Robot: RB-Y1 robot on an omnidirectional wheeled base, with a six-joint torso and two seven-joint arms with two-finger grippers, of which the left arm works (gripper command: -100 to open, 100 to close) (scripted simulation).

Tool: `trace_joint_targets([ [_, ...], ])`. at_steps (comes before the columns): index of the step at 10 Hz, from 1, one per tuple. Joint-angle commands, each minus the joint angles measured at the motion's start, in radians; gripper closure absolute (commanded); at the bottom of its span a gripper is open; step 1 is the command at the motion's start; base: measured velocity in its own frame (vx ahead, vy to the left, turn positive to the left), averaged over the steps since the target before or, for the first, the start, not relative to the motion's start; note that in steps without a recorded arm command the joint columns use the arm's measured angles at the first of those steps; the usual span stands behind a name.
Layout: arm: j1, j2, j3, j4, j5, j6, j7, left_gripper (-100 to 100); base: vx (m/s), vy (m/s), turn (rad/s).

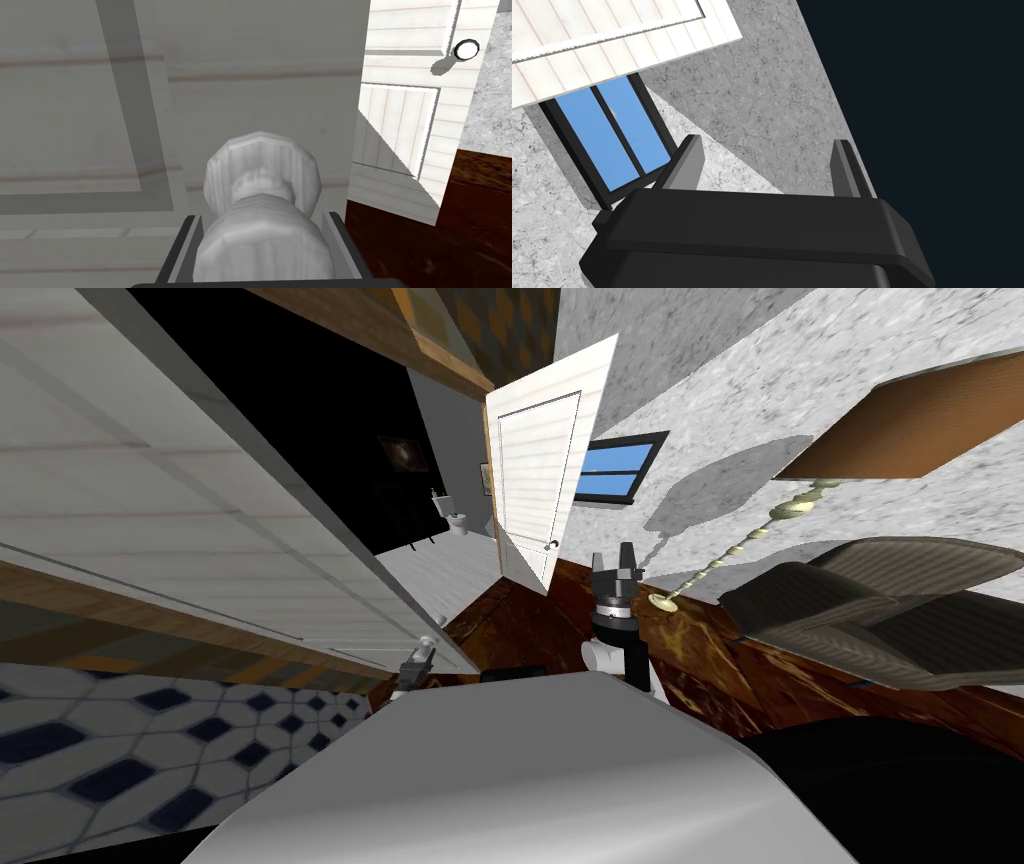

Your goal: Pull the door open

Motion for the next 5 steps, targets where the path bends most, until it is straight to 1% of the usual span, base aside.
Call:
trace_joint_targets([
  [1,0.015,0.002,-0.025,0.009,-0.02,-0.044,0.008,100,-0.046,0.03,0.038],
  [4,0.047,0.019,-0.061,0.018,-0.05,-0.113,0.021,100,-0.046,0.042,0.039],
  [5,0.047,0.019,-0.061,0.018,-0.05,-0.113,0.021,100,-0.028,0.043,0.016],
])
